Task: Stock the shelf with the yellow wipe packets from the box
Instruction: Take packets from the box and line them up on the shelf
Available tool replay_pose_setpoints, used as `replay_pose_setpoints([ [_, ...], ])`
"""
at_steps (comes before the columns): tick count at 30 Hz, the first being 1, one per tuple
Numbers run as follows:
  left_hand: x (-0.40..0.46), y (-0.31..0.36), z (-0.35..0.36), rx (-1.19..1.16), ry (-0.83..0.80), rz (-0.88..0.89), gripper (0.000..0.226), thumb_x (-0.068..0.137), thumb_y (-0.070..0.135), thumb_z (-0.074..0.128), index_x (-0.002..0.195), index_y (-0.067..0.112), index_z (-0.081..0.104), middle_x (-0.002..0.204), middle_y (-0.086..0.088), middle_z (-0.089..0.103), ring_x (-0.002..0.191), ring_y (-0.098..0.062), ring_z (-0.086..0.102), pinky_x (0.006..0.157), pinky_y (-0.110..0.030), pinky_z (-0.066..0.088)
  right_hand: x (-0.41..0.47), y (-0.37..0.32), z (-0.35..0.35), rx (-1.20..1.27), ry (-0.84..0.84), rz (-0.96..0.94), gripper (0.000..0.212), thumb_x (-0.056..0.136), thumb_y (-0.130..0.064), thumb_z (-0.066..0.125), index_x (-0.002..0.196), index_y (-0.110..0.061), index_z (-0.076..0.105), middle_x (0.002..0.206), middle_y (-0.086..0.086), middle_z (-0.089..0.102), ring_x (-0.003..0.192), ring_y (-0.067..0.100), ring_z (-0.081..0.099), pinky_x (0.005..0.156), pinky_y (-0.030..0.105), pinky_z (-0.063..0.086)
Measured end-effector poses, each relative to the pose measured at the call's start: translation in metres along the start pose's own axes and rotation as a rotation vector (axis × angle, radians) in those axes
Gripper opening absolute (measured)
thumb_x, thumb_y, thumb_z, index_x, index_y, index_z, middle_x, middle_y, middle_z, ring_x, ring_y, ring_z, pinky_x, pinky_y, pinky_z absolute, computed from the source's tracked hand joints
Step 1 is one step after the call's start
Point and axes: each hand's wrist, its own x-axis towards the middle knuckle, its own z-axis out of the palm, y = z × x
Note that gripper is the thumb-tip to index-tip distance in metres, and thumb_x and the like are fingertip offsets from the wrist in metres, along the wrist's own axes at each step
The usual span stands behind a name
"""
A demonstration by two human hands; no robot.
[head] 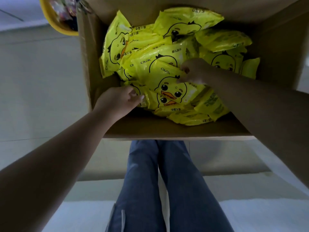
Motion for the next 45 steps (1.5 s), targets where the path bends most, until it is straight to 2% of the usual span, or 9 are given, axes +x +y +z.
replay_pose_setpoints([
  [7,0.0,0.016,-0.011,-0.015,-0.054,0.009,0.039,0.089,0.041,0.052,0.104,0.006,0.06,0.104,-0.01,0.068,0.092,-0.022,0.063,0.077,-0.033,0.051,-0.043,0.019,-0.011,0.288,0.22,0.103,0.041,0.083,-0.023,0.066,0.116,-0.003,0.053,0.112,0.007,0.052,0.101,0.021,0.05,0.073,0.024,0.032],
  [13,0.027,0.037,0.008,-0.004,-0.148,0.01,0.039,0.09,0.043,0.049,0.11,0.01,0.057,0.103,-0.01,0.064,0.052,-0.007,0.043,0.047,-0.022,0.029,-0.082,0.062,-0.017,0.515,0.362,0.29,0.04,0.082,-0.028,0.067,0.118,-0.012,0.058,0.118,0.012,0.06,0.111,0.028,0.056,0.095,0.042,0.046],
  [16,0.048,0.043,0.027,-0.07,-0.169,-0.083,0.046,0.089,0.046,0.05,0.122,0.013,0.052,0.111,-0.011,0.061,0.063,-0.017,0.053,0.05,-0.024,0.036,-0.09,0.075,-0.005,0.53,0.351,0.33,0.037,0.082,-0.028,0.068,0.114,-0.011,0.062,0.114,0.015,0.063,0.109,0.03,0.058,0.095,0.044,0.047],
  [21,0.075,0.047,0.05,-0.185,-0.146,-0.202,0.056,0.088,0.043,0.054,0.129,0.004,0.048,0.127,-0.016,0.054,0.112,-0.03,0.053,0.087,-0.035,0.042,-0.09,0.082,0.011,0.684,0.383,0.36,0.033,0.082,-0.024,0.067,0.112,-0.011,0.065,0.106,0.007,0.064,0.099,0.018,0.06,0.089,0.029,0.049],
  [29,0.086,0.052,0.055,0.093,-0.305,-0.176,0.054,0.087,0.043,0.055,0.121,0.001,0.056,0.113,-0.021,0.06,0.106,-0.034,0.055,0.083,-0.037,0.042,-0.089,0.08,0.009,0.801,0.359,0.361,0.032,0.083,-0.026,0.066,0.113,-0.015,0.064,0.097,-0.002,0.061,0.085,0.009,0.058,0.059,0.013,0.043],
  [36,0.047,0.068,0.021,0.037,-0.302,-0.111,0.036,0.085,0.035,0.062,0.078,0.0,0.059,0.059,-0.008,0.047,0.055,-0.019,0.048,0.048,-0.025,0.029,-0.113,0.061,0.001,0.967,0.367,0.347,0.032,0.083,-0.018,0.067,0.113,-0.01,0.064,0.105,0.003,0.064,0.1,0.016,0.06,0.094,0.032,0.047],
  [41,-0.006,0.089,-0.048,-0.004,-0.178,-0.071,0.041,0.085,0.035,0.061,0.072,-0.003,0.059,0.072,-0.024,0.056,0.079,-0.037,0.054,0.056,-0.032,0.037,-0.155,0.027,-0.036,0.963,0.372,0.233,0.031,0.082,-0.019,0.067,0.111,-0.011,0.065,0.098,0.002,0.063,0.097,0.019,0.061,0.093,0.033,0.047],
  [43,-0.029,0.101,-0.079,0.014,-0.115,-0.049,0.051,0.086,0.035,0.06,0.096,-0.015,0.058,0.099,-0.033,0.059,0.098,-0.043,0.055,0.068,-0.039,0.041,-0.177,0.012,-0.059,0.941,0.384,0.167,0.029,0.08,-0.018,0.068,0.108,-0.01,0.065,0.097,0.006,0.065,0.087,0.021,0.063,0.09,0.037,0.05],
  [45,-0.055,0.111,-0.112,-0.009,-0.045,-0.042,0.05,0.086,0.034,0.061,0.094,-0.015,0.059,0.096,-0.032,0.059,0.094,-0.042,0.056,0.062,-0.035,0.038,-0.203,-0.005,-0.086,0.924,0.406,0.096,0.032,0.077,-0.018,0.071,0.107,-0.011,0.066,0.101,0.012,0.067,0.086,0.025,0.064,0.09,0.044,0.051],
])
